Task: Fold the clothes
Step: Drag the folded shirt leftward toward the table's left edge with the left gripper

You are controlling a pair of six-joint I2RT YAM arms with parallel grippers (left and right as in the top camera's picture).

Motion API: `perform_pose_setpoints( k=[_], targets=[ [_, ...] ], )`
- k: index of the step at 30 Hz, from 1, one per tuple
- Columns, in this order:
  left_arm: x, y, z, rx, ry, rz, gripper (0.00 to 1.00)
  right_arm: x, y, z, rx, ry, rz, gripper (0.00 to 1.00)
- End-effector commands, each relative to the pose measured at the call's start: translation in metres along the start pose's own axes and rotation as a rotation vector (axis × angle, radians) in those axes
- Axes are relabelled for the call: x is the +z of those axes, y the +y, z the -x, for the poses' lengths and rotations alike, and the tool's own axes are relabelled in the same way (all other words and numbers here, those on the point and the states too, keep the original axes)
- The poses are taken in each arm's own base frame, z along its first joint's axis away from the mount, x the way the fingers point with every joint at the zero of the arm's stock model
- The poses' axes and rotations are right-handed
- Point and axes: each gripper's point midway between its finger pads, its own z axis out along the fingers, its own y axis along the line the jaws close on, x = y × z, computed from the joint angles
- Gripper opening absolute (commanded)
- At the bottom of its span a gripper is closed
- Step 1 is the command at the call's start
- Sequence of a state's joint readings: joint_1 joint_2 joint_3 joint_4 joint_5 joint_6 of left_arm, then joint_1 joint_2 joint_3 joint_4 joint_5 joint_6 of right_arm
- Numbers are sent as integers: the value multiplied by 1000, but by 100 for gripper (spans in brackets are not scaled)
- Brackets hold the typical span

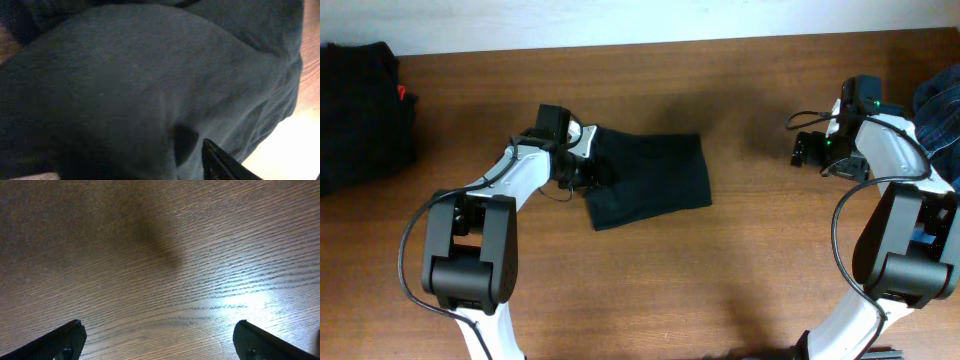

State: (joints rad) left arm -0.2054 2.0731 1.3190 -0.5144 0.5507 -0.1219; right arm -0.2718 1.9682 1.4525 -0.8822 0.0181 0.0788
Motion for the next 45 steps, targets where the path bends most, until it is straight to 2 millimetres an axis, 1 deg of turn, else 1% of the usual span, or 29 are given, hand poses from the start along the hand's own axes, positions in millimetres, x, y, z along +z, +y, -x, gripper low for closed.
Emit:
perform_pose_setpoints(
  k=[1,2,3,4,5,7,9,15,19,20,22,24,28,30,32,36,38,40,42,45],
  targets=[
    [36,21,-43,-56,132,19,42,-10,0,8,11,-35,9,99],
    [38,20,-43,-55,131,6,31,-10,0,8,11,-35,9,99],
    [40,17,-42,-54,128,-16,23,-10,0,8,11,-36,9,99],
    [42,14,-41,-52,125,-42,20,-10,0,8,11,-36,9,99],
    [43,12,-40,-51,123,-57,21,-10,0,8,11,-36,9,99],
    [44,11,-39,-48,118,-73,35,-10,0,8,11,-36,9,99],
    [45,11,-38,-46,115,-73,39,-10,0,8,11,-35,9,99],
    [45,11,-37,-42,111,-75,42,-10,0,8,11,-35,9,99],
    [47,12,-36,-32,96,-76,41,-10,0,8,11,-34,9,99],
    [47,12,-36,-29,92,-76,37,-10,0,8,11,-34,9,99],
    [48,13,-35,-24,83,-77,8,-10,0,7,11,-31,9,99],
    [48,12,-33,-20,78,-78,1,-10,0,7,11,-30,8,99],
    [45,12,-27,-20,65,-78,0,-10,2,7,11,-29,19,99],
    [35,14,-17,-31,52,-76,0,-10,4,7,11,-29,30,99],
    [19,14,-4,-46,33,-70,0,-10,5,7,10,-29,34,99],
    [-28,13,29,-71,-21,-45,0,-10,4,7,11,-29,34,99],
    [-52,14,44,-50,-58,-12,0,-10,4,7,11,-29,34,99],
    [-73,15,57,-9,-92,40,0,-10,5,7,11,-29,34,99],
    [-93,23,68,0,-122,142,0,-10,5,7,10,-29,34,99],
    [-113,33,79,9,-153,267,0,-10,4,7,11,-29,34,98]
  ],
)
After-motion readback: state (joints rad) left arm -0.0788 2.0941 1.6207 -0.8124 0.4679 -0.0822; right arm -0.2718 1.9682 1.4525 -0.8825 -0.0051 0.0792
